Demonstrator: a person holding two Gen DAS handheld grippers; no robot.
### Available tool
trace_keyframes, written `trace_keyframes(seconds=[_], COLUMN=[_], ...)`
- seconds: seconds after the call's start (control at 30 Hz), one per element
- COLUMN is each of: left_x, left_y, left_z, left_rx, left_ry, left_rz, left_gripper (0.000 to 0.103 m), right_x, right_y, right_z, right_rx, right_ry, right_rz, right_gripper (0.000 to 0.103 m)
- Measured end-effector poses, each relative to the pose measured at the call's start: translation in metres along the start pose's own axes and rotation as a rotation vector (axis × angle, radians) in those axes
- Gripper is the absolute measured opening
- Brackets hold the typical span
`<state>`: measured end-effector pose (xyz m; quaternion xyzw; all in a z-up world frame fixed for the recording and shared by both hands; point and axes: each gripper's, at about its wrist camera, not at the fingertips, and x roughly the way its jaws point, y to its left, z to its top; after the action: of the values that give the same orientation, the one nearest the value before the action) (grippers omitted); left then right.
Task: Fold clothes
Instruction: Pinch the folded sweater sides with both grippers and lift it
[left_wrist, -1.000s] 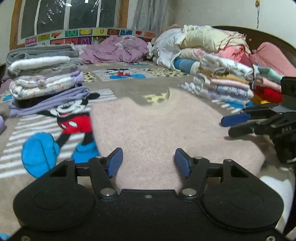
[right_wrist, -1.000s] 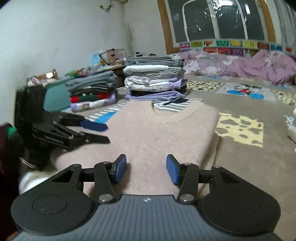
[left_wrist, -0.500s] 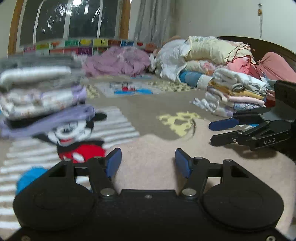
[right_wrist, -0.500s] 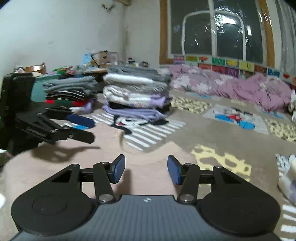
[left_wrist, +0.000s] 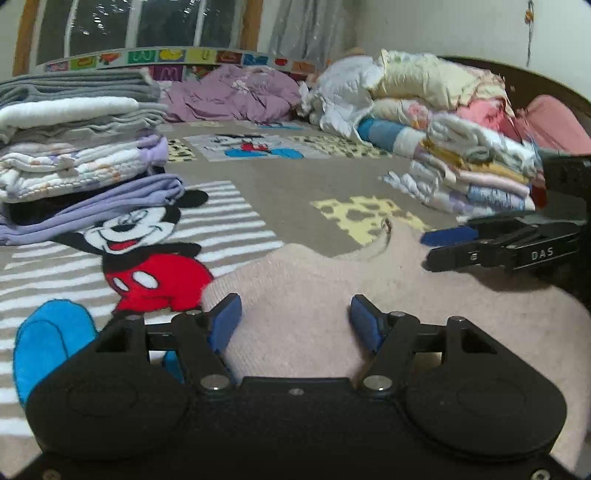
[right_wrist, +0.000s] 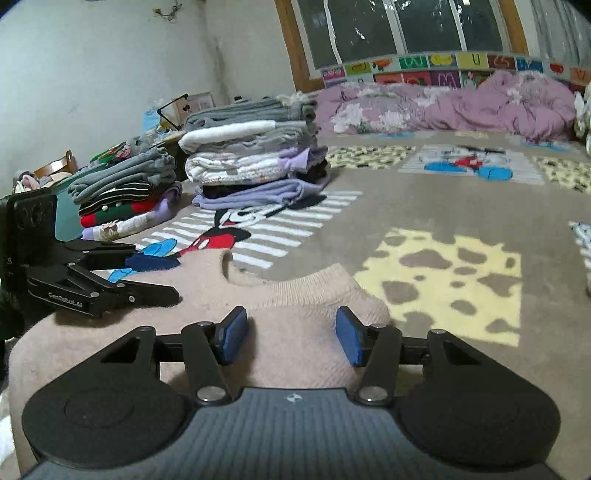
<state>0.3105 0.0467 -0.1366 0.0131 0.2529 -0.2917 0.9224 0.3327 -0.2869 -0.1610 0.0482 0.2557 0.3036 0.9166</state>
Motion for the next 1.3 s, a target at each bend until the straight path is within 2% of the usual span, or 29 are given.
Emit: trace_keyframes(seconds=[0.07, 0.13, 0.2, 0.3, 0.47, 0.53, 0.57, 0.6, 0.73, 0.87, 0.97, 1.07, 1.3], left_x=[-0.013, -0.024, -0.036, -0.049, -0.071, -0.076, -0.077, -0.077, -0.055, -0.033, -0.027, -0.026, -0.039], left_y=[0.004, 0.011, 0.022, 0.034, 0.036, 0.035, 0.034, 0.032, 0.021, 0.017, 0.019, 0.022, 0.020], left_z=[0.002, 0.000, -0.009, -0.030, -0.044, -0.051, -0.053, -0.054, -0.047, -0.039, -0.039, -0.045, -0.050], left_rx=[-0.079, -0.186, -0.340, -0.560, -0.706, -0.773, -0.794, -0.801, -0.794, -0.772, -0.775, -0.784, -0.849], left_ry=[-0.012, -0.005, 0.017, 0.095, 0.144, 0.155, 0.160, 0.162, 0.164, 0.144, 0.137, 0.128, 0.085], left_rz=[0.022, 0.045, 0.027, -0.016, -0.063, -0.100, -0.120, -0.130, -0.162, -0.169, -0.178, -0.192, -0.236], left_gripper=[0.068, 0.069, 0.072, 0.072, 0.072, 0.072, 0.072, 0.072, 0.072, 0.072, 0.060, 0.048, 0.037], right_x=[-0.013, -0.030, -0.051, -0.079, -0.089, -0.089, -0.088, -0.088, -0.074, -0.058, -0.045, -0.041, -0.042], right_y=[0.000, -0.005, -0.016, -0.030, -0.033, -0.027, -0.022, -0.016, -0.006, -0.003, -0.003, -0.011, -0.014], right_z=[0.003, 0.001, -0.010, -0.029, -0.055, -0.067, -0.067, -0.068, -0.065, -0.060, -0.057, -0.061, -0.071], right_rx=[0.048, 0.165, 0.336, 0.586, 0.817, 0.847, 0.823, 0.802, 0.769, 0.741, 0.717, 0.754, 0.828], right_ry=[-0.028, -0.059, -0.069, -0.078, -0.011, 0.042, 0.054, 0.065, 0.088, 0.066, 0.050, 0.026, -0.048], right_rz=[-0.013, -0.012, -0.002, 0.030, 0.130, 0.116, 0.095, 0.077, 0.071, 0.086, 0.095, 0.124, 0.210], right_gripper=[0.054, 0.061, 0.073, 0.077, 0.082, 0.081, 0.078, 0.079, 0.082, 0.081, 0.066, 0.052, 0.041])
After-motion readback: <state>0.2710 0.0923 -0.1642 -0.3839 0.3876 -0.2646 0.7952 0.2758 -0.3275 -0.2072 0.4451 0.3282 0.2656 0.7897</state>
